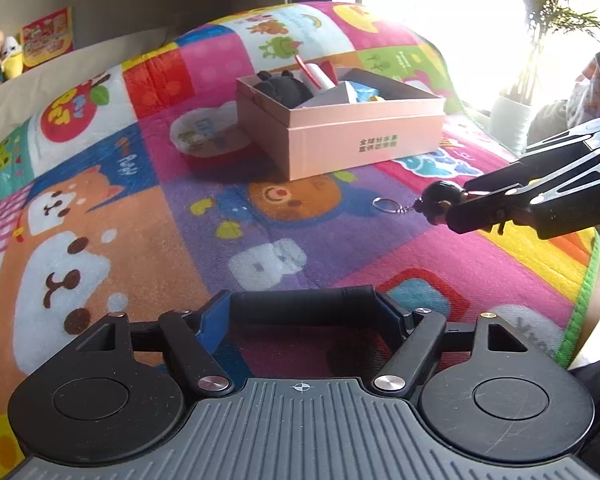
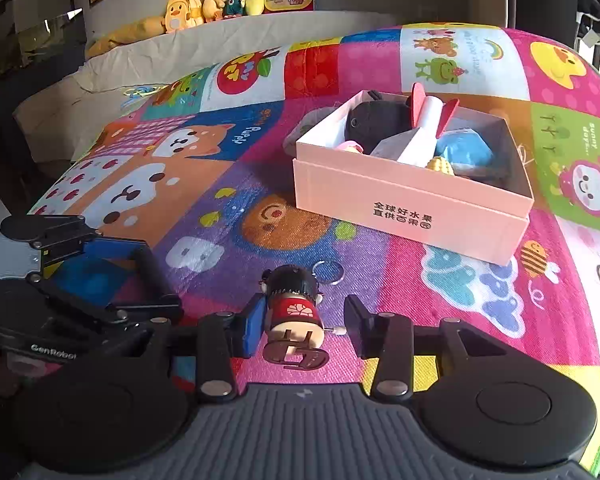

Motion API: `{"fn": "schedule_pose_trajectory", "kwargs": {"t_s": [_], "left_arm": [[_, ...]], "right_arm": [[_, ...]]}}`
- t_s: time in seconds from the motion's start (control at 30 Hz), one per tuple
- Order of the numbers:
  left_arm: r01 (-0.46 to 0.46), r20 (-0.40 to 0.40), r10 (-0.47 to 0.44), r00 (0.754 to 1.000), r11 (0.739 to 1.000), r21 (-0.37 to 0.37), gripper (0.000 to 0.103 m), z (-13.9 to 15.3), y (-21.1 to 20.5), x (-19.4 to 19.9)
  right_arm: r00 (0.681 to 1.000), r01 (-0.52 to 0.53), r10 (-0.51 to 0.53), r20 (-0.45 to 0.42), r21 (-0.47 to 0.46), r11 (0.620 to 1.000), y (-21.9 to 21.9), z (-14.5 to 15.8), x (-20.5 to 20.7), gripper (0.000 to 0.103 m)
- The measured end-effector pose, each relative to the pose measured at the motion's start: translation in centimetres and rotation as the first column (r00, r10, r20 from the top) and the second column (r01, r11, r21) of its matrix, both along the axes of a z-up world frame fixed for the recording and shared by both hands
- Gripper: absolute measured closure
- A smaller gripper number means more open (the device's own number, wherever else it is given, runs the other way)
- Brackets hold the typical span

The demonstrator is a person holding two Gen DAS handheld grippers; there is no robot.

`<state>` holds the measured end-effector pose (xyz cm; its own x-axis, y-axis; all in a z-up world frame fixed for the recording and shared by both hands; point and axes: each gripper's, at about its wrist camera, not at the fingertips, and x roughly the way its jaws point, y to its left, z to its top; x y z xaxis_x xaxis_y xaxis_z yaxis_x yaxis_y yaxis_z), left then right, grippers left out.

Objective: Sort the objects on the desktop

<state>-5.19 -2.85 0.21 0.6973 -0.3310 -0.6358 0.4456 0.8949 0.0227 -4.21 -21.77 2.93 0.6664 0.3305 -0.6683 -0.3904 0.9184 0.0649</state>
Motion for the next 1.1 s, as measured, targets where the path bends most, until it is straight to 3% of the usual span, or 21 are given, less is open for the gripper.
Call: {"fn": "schedule_pose_trajectory", "kwargs": {"t_s": [0.17, 0.33, 0.53, 0.67, 0.73, 0.8, 0.87, 0.93, 1.07, 1.1], "left_arm": [[0.081, 0.016, -0.082, 0.997, 0.996, 0.025, 0.024, 0.9, -1.6, -1.7], [0.128, 0.101, -0.129, 0.986, 0.992, 0.01, 0.024, 4.6, -2.6, -1.3], [0.138, 0.322, -0.135, 0.937, 0.99, 0.013, 0.024, 10.9, -4.3, 2.9], [0.122, 0.384, -0.105, 0.917, 0.992, -0.019, 0.023, 13.0, -5.7, 7.9], [0.1, 0.375, -0.075, 0.924, 0.994, -0.048, 0.023, 12.9, -6.3, 11.1], [0.093, 0.311, -0.061, 0.948, 0.992, -0.089, 0.011, 12.2, -6.2, 14.0], [0.045, 0.269, -0.013, 0.963, 0.992, -0.115, 0.009, 11.0, -5.2, 15.1], [0.029, 0.241, 0.003, 0.97, 0.992, -0.126, 0.007, 9.6, -3.9, 15.0], [0.057, 0.145, -0.031, 0.989, 0.983, -0.177, 0.006, 6.1, -2.1, 13.9], [0.072, 0.111, -0.051, 0.993, 0.978, -0.197, 0.005, 5.3, -1.9, 13.8]], "right_arm": [[0.999, 0.032, -0.032, 0.013, 0.003, 0.999, -2.3, 1.3, -3.1, 0.061], [0.994, 0.073, -0.076, 0.078, 0.039, 0.997, -4.6, 4.2, -5.1, 0.061], [0.967, 0.14, -0.164, 0.196, 0.131, 0.982, -7.4, 9.9, -3.6, 0.061], [0.938, 0.174, -0.219, 0.268, 0.182, 0.968, -8.4, 13.4, 0.3, 0.061], [0.934, 0.178, -0.23, 0.272, 0.204, 0.963, -8.5, 14.5, 3.3, 0.061], [0.925, 0.201, -0.25, 0.284, 0.19, 0.961, -8.1, 14.8, 6.5, 0.057], [0.914, 0.251, -0.289, 0.285, 0.164, 0.954, -7.7, 14.1, 8.9, 0.045], [0.916, 0.266, -0.298, 0.268, 0.147, 0.952, -7.9, 13.0, 10.3, 0.043], [0.914, 0.323, -0.355, 0.196, 0.178, 0.93, -9.7, 9.3, 11.4, 0.014], [0.913, 0.34, -0.372, 0.165, 0.19, 0.921, -10.2, 8.3, 11.8, 0.011]]}}
